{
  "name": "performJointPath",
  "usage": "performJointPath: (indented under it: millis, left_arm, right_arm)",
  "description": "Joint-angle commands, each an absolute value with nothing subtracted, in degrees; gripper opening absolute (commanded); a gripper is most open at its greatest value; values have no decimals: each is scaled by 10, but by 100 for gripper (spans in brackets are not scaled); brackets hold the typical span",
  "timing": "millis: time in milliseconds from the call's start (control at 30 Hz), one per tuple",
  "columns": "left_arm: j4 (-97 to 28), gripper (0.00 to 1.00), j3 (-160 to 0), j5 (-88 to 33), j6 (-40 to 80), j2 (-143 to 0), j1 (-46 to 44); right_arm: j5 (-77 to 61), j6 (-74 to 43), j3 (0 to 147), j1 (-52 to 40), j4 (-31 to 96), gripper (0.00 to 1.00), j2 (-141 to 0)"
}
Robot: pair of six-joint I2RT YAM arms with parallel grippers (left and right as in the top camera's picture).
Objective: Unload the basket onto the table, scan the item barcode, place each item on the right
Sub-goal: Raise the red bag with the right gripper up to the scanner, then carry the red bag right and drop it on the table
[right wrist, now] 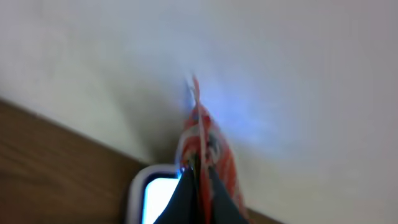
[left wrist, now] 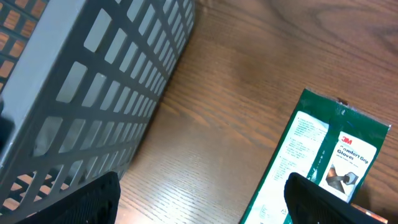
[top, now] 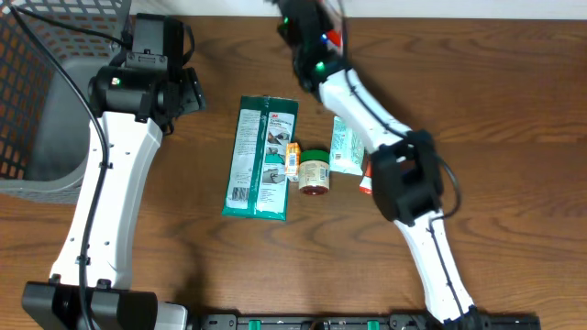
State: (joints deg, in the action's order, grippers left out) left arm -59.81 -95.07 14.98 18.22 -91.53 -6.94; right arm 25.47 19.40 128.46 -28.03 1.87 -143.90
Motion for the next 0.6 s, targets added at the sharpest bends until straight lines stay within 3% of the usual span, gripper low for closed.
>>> performJointPath:
  millis: [0, 300, 400, 567]
  left_arm:
    - [-599, 84, -951, 157, 188, -917, -68]
    - [-599, 84, -951, 157, 188, -917, -68]
    - [-599, 84, -951, 157, 188, -917, -68]
    - [-599, 85, -951, 157, 188, -917, -68]
  right_arm:
    - [219, 117, 1294, -257, 75, 1, -1293]
    - [-21, -32, 1294, -133, 486, 1, -1112]
    - [-125, -25, 1294, -67, 602, 1, -1096]
    - [-268, 108, 1252, 38, 744, 1, -1110]
